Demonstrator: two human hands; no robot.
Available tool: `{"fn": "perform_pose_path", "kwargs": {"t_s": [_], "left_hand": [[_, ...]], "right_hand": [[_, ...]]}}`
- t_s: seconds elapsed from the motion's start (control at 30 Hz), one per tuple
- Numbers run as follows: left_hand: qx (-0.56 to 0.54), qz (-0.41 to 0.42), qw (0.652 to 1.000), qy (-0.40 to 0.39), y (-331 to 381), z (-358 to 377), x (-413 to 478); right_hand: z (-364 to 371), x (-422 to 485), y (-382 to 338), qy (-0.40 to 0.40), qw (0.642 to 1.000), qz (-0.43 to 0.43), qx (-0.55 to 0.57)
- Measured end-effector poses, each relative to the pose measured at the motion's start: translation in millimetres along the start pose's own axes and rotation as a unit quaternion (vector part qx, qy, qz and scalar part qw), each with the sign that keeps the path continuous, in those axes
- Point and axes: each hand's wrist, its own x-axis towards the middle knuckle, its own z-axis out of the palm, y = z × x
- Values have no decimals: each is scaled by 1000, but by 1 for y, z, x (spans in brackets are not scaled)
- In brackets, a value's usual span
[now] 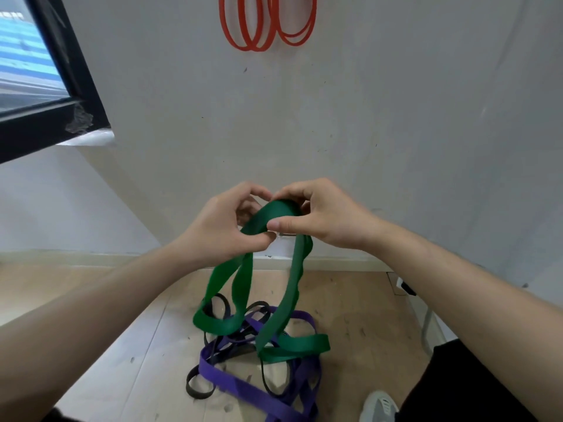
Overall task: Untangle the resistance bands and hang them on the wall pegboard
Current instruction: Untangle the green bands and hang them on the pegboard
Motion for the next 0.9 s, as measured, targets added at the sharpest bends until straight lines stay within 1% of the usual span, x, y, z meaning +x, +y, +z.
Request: {"fn": "perform_pose_path", "kwargs": {"t_s": [0.1, 0.17, 0.3, 0.4, 0.47, 0.53, 0.63, 0.73, 0.83, 0.9], "left_hand": [[13, -42, 998, -43, -10, 4, -1], [9, -65, 996, -53, -15, 3, -2], [-39, -79, 995, -48, -14, -2, 1], [-34, -63, 996, -51, -11, -3, 2], [-28, -55, 998, -33, -10, -3, 1], [-39, -58, 998, -4, -8, -6, -1], [-71, -47, 996, 13, -2, -8, -2], [-63, -23, 998, 14, 5, -5, -2], [-71, -9, 997, 6, 13, -1, -2], [-69, -1, 998, 1, 15, 2, -1]], "right_hand": [[-7, 0, 0, 41, 998, -10, 36], [-16, 0, 4, 72, 995, -16, 69], [-32, -4, 17, 78, 991, -14, 106], [-44, -7, 33, 73, 983, 27, 164], [-51, -11, 46, 48, 981, 58, 180], [-56, -14, 58, 11, 984, 86, 156], [-57, -18, 68, -72, 985, 121, 100], [-49, -20, 71, -143, 976, 146, 76], [-35, -18, 67, -192, 970, 137, 60], [-25, -15, 57, -198, 968, 117, 95]]}}
